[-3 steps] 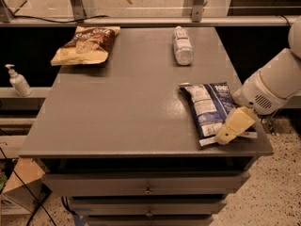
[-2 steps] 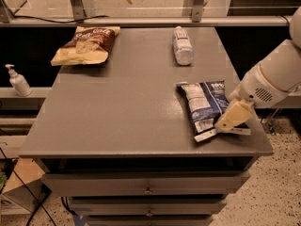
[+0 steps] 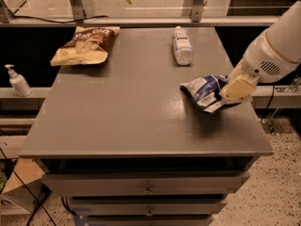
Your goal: Pick blue chip bag
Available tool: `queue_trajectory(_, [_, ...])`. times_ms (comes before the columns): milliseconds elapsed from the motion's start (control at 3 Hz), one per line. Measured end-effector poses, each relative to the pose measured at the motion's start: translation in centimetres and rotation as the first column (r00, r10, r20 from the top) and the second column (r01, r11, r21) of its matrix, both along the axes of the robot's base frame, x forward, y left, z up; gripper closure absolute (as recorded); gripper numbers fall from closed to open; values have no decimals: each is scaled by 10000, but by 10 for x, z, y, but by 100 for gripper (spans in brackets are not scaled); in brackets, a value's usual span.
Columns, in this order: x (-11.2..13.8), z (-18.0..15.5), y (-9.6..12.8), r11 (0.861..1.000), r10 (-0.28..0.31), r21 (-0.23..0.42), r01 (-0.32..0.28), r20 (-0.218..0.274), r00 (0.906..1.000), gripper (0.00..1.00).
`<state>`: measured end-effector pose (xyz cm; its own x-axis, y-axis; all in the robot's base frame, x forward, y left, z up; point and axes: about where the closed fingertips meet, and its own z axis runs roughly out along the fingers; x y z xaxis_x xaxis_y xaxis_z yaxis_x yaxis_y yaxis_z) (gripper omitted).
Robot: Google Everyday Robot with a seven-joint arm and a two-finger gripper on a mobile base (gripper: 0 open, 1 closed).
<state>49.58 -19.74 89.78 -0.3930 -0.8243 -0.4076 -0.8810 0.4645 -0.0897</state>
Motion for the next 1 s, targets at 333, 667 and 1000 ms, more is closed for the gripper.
queue_trajectory(333, [11,42,1,9984,328,-483,-292,765,9965,100])
queue_trajectory(667, [19,80,3,9963,798,-434,-744,1421,9866,100])
queue_trajectory(1000, [21,93,3,9962,827,-405,-769,1696,9820,100])
